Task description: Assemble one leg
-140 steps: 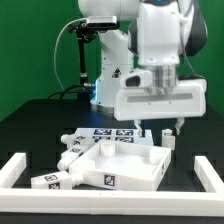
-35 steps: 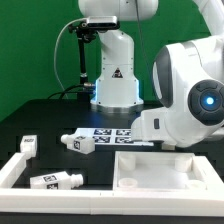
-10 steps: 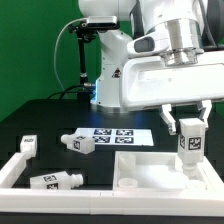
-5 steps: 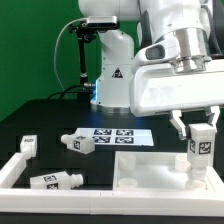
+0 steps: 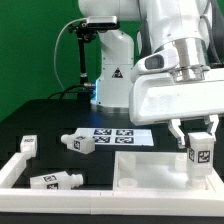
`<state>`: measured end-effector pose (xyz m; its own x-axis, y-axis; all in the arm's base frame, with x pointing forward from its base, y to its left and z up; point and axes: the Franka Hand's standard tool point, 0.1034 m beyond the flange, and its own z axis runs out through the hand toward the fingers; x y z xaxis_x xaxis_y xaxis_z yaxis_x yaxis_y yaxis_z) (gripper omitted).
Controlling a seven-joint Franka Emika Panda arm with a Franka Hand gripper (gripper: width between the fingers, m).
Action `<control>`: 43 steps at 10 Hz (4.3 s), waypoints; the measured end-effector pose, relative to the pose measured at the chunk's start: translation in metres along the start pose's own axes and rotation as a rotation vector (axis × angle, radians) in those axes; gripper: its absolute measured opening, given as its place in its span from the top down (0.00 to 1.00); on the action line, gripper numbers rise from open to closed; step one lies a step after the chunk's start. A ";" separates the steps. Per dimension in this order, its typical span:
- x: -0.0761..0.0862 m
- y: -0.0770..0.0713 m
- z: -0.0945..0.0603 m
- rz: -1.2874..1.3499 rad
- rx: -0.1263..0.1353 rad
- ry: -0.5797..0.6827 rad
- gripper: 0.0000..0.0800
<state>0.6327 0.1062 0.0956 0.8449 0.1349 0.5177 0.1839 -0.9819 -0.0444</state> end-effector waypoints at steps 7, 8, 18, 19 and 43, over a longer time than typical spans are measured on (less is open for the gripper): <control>-0.002 0.001 -0.007 0.000 0.000 -0.020 0.64; -0.006 0.001 -0.004 0.001 0.001 -0.027 0.64; -0.015 -0.003 0.012 0.002 0.003 -0.019 0.64; -0.017 -0.003 0.013 0.002 0.005 -0.035 0.64; 0.000 0.002 0.015 0.958 -0.118 -0.503 0.64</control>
Offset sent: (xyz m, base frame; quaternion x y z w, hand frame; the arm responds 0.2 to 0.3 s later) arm -0.0166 -0.0014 0.0086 0.0017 -0.0446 0.0171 0.9989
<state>0.6407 0.1063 0.0830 0.7256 -0.6811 -0.0981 -0.6875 -0.7112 -0.1469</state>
